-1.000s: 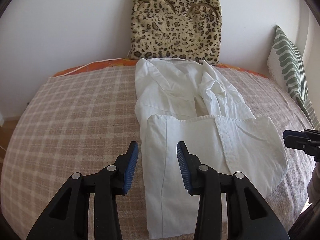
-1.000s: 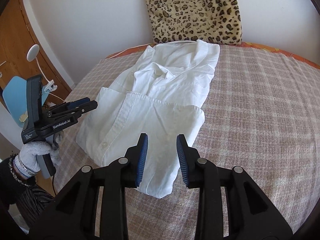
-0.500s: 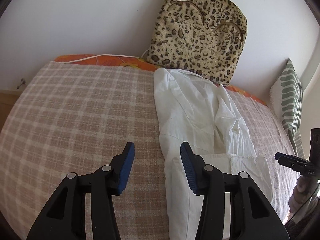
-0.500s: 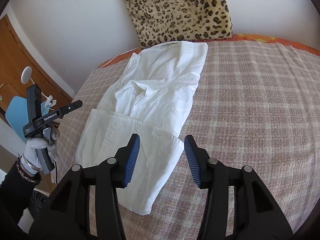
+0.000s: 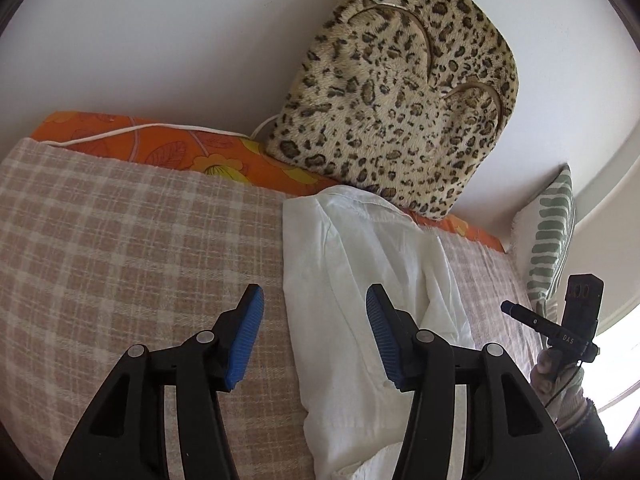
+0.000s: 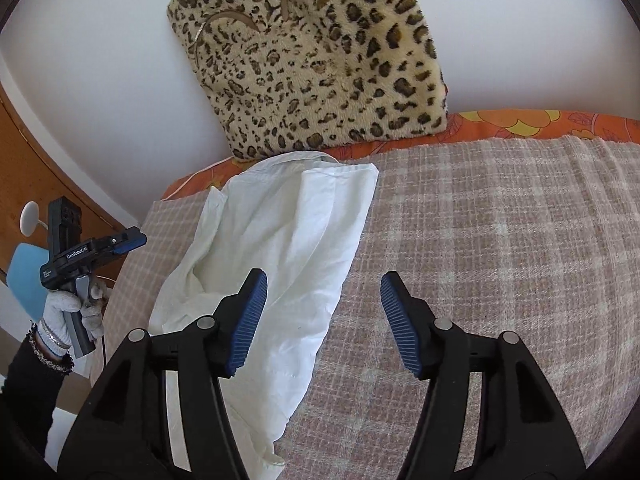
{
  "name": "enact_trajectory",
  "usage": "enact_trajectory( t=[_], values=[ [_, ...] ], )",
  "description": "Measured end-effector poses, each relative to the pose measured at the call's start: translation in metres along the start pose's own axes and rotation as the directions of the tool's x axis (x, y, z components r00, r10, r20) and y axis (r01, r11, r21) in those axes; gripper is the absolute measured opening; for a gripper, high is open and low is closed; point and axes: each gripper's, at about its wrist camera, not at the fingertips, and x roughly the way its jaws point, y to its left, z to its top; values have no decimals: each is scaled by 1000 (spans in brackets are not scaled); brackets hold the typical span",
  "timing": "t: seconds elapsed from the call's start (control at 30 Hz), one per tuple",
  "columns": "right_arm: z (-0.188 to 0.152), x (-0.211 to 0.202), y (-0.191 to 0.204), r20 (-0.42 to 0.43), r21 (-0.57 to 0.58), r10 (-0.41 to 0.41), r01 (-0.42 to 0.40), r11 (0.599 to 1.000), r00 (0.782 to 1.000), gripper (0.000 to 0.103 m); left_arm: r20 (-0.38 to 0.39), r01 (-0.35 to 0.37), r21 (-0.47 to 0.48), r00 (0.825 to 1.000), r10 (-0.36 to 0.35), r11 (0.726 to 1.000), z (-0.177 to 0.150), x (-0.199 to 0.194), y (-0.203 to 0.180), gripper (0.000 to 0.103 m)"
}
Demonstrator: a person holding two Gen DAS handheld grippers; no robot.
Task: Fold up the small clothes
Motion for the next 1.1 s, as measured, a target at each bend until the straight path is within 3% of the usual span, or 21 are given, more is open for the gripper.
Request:
enact_trajectory(
  t=[0.3,0.73,0.87,0.97,1.07,1.1],
  values=[
    [36,77,-35,-67,79,50,-45,996,996,62,-77,-15,-6,997,15,1000,19,76,23,52],
    [61,115,-29,-104,19,103,-102,995,989,48,-34,-2,104,999,6,995,43,111,4,49],
    [68,123,-29,-110,35,119,-116,993,987,48,-46,14,88,999,-10,996,48,117,4,40],
    [71,127,-29,-105,44,122,-118,992,987,45,-56,10,82,998,-6,997,50,121,4,24],
    [71,129,-28,-108,34,96,-92,995,990,33,-50,6,81,999,-2,997,50,124,5,10],
    [72,129,-28,-110,31,84,-81,996,990,22,-48,3,80,999,1,997,50,124,6,7]
  ],
)
